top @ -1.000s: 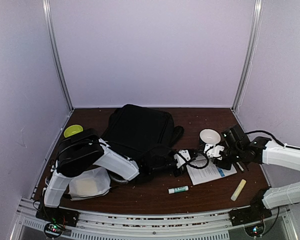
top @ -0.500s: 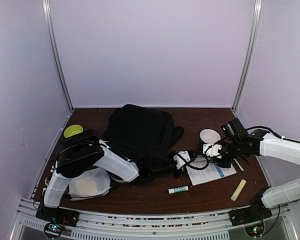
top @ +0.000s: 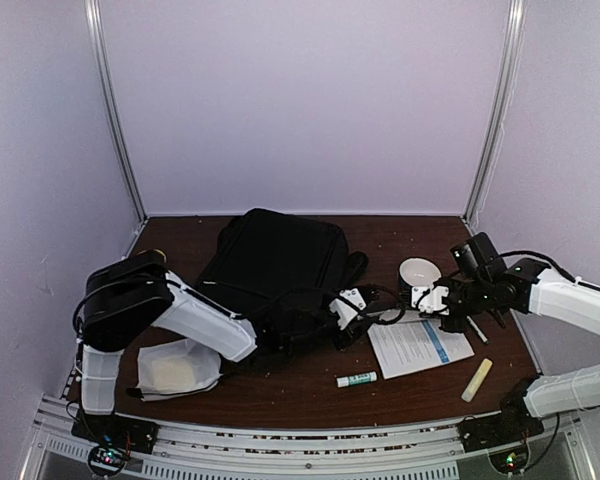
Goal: Pack the student bag
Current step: Pick up the book from the center of the board, then adjust the book at the center of the board.
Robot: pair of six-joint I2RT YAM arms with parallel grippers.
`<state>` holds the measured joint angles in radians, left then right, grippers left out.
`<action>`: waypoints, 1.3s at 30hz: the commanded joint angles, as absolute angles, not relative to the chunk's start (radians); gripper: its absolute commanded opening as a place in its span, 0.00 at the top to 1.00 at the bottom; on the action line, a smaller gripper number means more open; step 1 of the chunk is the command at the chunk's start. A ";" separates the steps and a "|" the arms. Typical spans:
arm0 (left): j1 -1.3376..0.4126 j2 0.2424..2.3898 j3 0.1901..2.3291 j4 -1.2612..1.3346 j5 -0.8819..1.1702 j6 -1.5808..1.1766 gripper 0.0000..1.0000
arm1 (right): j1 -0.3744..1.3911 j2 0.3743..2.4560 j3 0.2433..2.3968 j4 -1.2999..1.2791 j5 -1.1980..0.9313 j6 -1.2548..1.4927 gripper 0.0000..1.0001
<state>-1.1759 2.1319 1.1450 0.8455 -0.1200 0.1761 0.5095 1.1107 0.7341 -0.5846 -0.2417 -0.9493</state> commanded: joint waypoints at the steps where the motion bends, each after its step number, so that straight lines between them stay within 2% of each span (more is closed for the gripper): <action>1: -1.183 1.942 1.082 0.728 -0.229 0.036 0.40 | 0.492 1.062 0.767 -0.586 -0.233 -0.967 1.00; 4: -1.166 1.871 1.145 0.422 -0.195 -0.136 0.41 | 0.486 1.046 0.772 -0.575 -0.247 -0.959 1.00; 6: -1.136 1.878 1.238 0.140 -0.066 -0.323 0.44 | 0.485 1.035 0.766 -0.567 -0.253 -0.957 1.00; 8: -1.091 1.902 1.302 0.031 0.105 -0.475 0.46 | 0.485 1.025 0.750 -0.555 -0.253 -0.955 1.00; 10: -1.058 1.910 1.268 0.078 0.237 -0.599 0.46 | 0.485 1.013 0.731 -0.541 -0.250 -0.957 1.00; 12: -1.053 1.911 1.270 0.072 0.260 -0.640 0.45 | 0.486 0.994 0.707 -0.527 -0.253 -0.963 1.00; 17: -1.015 1.993 1.402 -0.014 0.393 -0.745 0.42 | 0.486 0.969 0.643 -0.494 -0.262 -0.978 1.00; 22: -1.005 2.099 1.486 0.024 0.509 -0.914 0.40 | 0.487 0.940 0.603 -0.449 -0.255 -0.965 1.00; 29: -0.990 2.192 1.489 0.204 0.518 -1.162 0.42 | 0.487 0.916 0.594 -0.457 -0.298 -0.967 1.00; 39: -0.987 2.251 1.487 0.183 0.448 -1.329 0.44 | 0.486 0.905 0.567 -0.446 -0.308 -0.972 1.00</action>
<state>-0.9943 2.2414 1.4925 0.1295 0.4763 -1.2217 0.4911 0.9268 0.5743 -0.4873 -0.2825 -0.9810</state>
